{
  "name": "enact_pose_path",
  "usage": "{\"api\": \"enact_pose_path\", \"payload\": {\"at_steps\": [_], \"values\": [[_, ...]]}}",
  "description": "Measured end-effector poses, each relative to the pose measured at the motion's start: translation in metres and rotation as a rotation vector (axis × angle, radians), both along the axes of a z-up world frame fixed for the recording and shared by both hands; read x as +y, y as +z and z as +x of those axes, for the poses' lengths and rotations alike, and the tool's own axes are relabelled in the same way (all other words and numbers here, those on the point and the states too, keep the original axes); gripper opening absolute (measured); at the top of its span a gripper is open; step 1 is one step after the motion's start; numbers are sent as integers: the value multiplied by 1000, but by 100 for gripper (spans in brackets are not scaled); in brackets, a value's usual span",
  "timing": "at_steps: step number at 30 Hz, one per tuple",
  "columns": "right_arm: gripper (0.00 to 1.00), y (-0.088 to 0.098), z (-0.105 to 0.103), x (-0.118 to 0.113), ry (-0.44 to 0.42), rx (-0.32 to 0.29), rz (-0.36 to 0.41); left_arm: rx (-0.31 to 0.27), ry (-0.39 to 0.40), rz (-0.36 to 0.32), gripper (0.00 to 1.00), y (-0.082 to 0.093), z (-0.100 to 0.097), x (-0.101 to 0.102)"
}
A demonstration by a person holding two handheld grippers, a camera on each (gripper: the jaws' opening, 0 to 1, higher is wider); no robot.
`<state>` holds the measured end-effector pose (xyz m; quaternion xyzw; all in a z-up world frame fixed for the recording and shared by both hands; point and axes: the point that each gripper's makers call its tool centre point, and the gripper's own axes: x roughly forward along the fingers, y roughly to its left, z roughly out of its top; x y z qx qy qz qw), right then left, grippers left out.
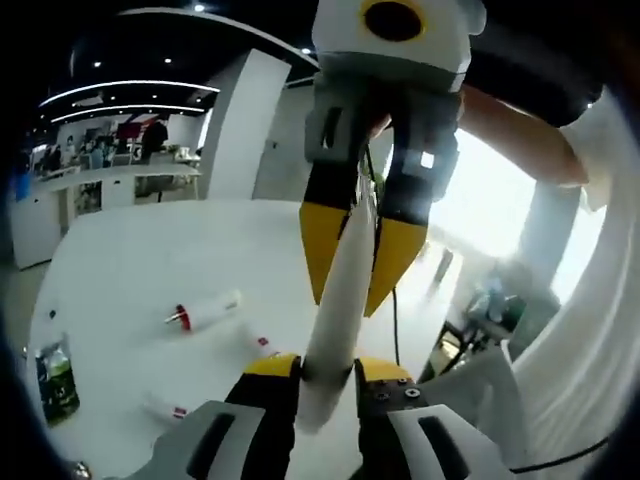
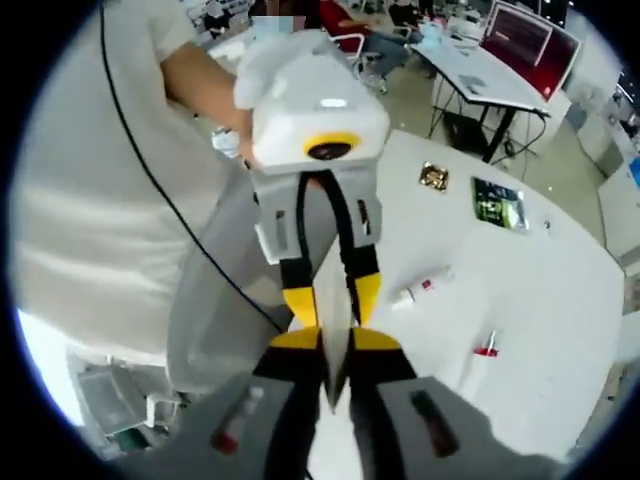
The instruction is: Arrange the skincare products in the storage area until every visible bottle or jar stands upright without overlapping.
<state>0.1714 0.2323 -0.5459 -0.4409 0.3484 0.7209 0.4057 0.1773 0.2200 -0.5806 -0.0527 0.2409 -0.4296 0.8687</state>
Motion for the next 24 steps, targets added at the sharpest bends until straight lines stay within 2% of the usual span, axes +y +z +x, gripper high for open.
{"api": "enact_pose_path", "payload": {"at_steps": [3, 8, 10, 16, 19, 24], "values": [[8, -2, 9, -1, -9, -5, -9, 48, 39, -20, 23, -6, 8, 5], [8, -2, 28, -5, -24, -23, -11, 45, 109, -31, 31, -12, 18, 18], [8, -2, 38, -5, -38, -34, -1, 55, 130, -39, 31, -15, 21, 23], [8, -4, 73, -7, -87, -67, -1, 85, 222, -72, 32, -24, 30, 42], [8, -6, 97, -8, -123, -86, 6, 116, 311, -115, 33, -25, 41, 56], [8, -8, 134, -11, -185, -118, 8, 103, 343, -131, 33, -23, 51, 63]]}}
